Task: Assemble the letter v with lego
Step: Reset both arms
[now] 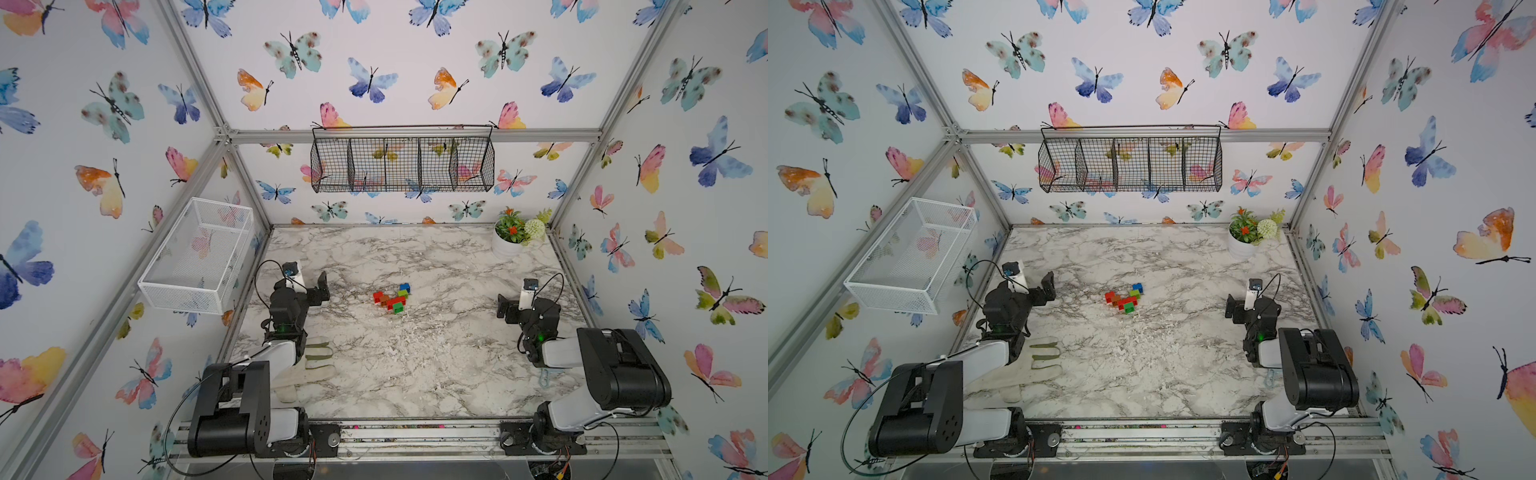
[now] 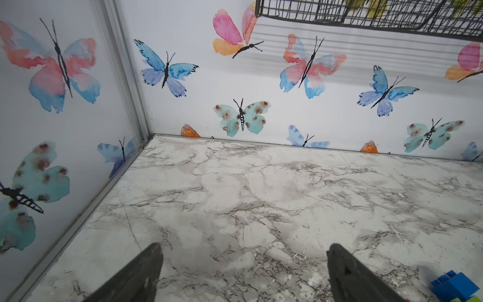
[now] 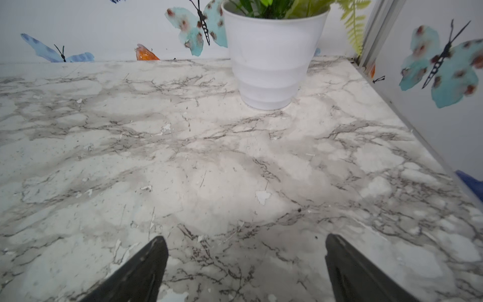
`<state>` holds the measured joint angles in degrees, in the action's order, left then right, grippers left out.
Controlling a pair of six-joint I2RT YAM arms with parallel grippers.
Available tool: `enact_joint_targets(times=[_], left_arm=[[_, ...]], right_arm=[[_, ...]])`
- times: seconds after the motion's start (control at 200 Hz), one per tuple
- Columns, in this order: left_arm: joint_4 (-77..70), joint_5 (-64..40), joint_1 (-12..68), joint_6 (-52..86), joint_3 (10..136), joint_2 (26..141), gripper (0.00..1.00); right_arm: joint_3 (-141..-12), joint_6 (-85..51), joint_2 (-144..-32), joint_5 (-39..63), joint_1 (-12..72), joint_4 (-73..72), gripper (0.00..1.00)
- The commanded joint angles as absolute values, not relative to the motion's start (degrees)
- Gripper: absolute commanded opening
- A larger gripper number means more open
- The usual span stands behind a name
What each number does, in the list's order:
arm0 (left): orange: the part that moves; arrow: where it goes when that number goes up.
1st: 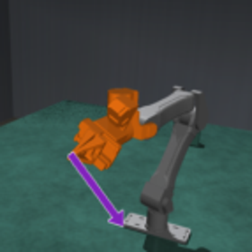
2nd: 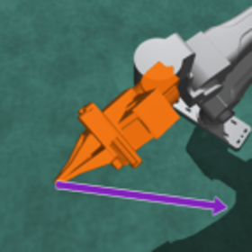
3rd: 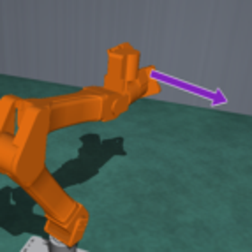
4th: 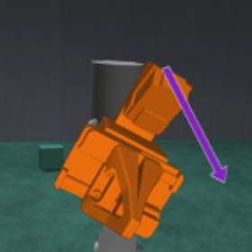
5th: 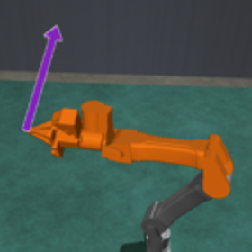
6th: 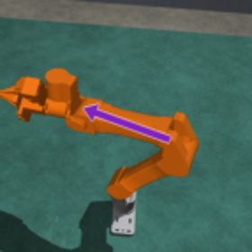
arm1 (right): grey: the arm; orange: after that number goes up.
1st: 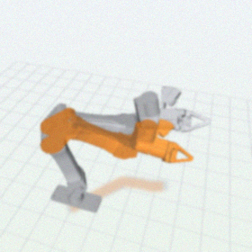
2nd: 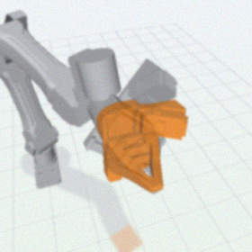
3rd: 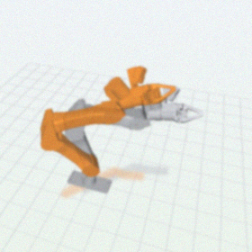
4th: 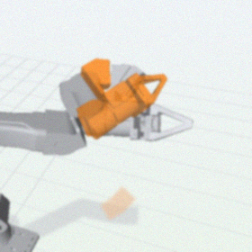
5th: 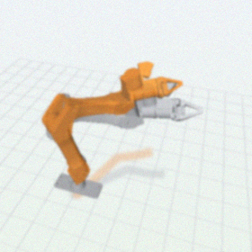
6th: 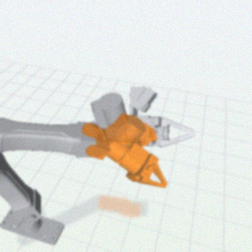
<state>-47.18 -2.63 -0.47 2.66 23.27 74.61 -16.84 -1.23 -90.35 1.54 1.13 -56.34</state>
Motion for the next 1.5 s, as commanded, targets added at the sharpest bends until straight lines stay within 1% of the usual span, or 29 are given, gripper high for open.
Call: enact_joint_targets(times=[0.0, 0.075, 0.2, 0.35, 0.445, 0.485, 0.521, 0.551, 0.566, 0.601, 0.631, 0.656, 0.681, 0.711, 0.751, 0.796, 0.861, 0.931, 1.026, 1.081, 1.492], left_arm=[[-45.34, -2.63, -1.08, 1.06, 20.05, 70.48, 0.98], [-46.01, -3.21, -1.14, 0.81, 18.99, 69.46, 0.98], [-46.2, -4.32, -1.09, 0.28, 17.95, 68.38, 0.98], [-49.1, -4.45, -1.06, 0.06, 14.57, 65.72, 0.98], [-48.26, -3.88, -1.06, 0.34, 13.91, 66.29, 0.98], [-53.24, -4.81, -0.95, -0.39, 11.46, 68.4, 0.98], [-60.13, -4.29, -0.71, -0.21, 8.17, 71.51, 0.98], [-70.04, -3.81, -0.8, 0.37, 6.16, 74.03, 0.98], [-71.49, -4.02, -0.79, 0.35, 5.8, 75.08, 0.98], [-67.29, -4.21, -0.79, 0.06, 7.22, 76.18, 0.98], [-61.65, -7.03, -0.82, -1.44, 9.54, 76.76, 0.98], [-60.62, -8.68, -0.18, -3.08, 10.87, 78.13, 0.98], [-62.0, -9.34, 0.4, -3.91, 11.28, 79.95, 0.98], [-67.15, -9.6, -0.21, -2.9, 9.72, 81.2, 0.98], [-69.9, -7.51, -0.45, -1.47, 8.63, 81.87, 0.98], [-67.46, -7.48, -0.57, -1.36, 10.1, 82.11, 0.98], [-59.89, -7.38, -0.59, -1.81, 12.05, 80.01, 0.98], [-64.78, -7.43, -0.54, -1.49, 10.88, 81.37, 0.98], [-60.6, -7.38, -0.53, -1.81, 11.87, 80.18, 0.98], [-62.28, -7.38, -0.59, -1.67, 11.46, 80.62, 0.98], [-61.44, -7.38, -0.55, -1.75, 11.62, 80.38, 0.98]], right_arm=[[-15.74, -0.98, -90.07, 2.86, 1.19, -65.82, 0.98], [-14.91, -0.88, -91.31, 2.89, 1.14, -69.5, 0.98], [-16.08, -0.77, -90.73, 2.97, 1.14, -65.8, 0.98], [-15.51, -0.7, -90.53, 3.03, 1.14, -66.79, 0.98], [-15.4, -0.7, -90.44, 3.16, 1.14, -66.89, 0.98], [-15.3, -0.68, -90.42, 3.41, 1.14, -67.03, 0.98], [-15.46, -0.66, -90.44, 3.43, 1.14, -66.77, 0.98], [-15.49, -0.59, -90.44, 3.47, 1.16, -66.71, 0.98], [-15.47, -0.58, -90.44, 3.43, 1.15, -66.72, 0.98], [-15.49, -0.61, -90.44, 3.51, 1.14, -66.71, 0.98], [-15.54, -0.57, -90.44, 3.46, 1.14, -66.71, 0.98], [-15.56, -0.61, -90.44, 3.59, 1.14, -66.63, 0.98], [-15.56, -0.6, -90.44, 3.56, 1.14, -66.68, 0.98], [-15.58, -0.62, -90.44, 3.59, 1.15, -66.62, 0.98], [-15.56, -0.48, -90.44, 4.05, 1.19, -66.62, 0.98], [-15.94, -0.1, -90.59, 4.77, 1.14, -66.02, 0.98], [-15.98, -0.09, -90.62, 4.8, 1.14, -66.1, 0.98], [-16.0, 0.0, -90.55, 4.83, 1.14, -66.03, 0.98], [-16.0, -0.01, -90.62, 4.78, 1.14, -65.98, 0.98], [-16.23, 0.0, -90.75, 4.82, 1.14, -65.67, 0.98], [-16.29, 0.08, -90.7, 5.27, 1.14, -65.61, 0.98]])
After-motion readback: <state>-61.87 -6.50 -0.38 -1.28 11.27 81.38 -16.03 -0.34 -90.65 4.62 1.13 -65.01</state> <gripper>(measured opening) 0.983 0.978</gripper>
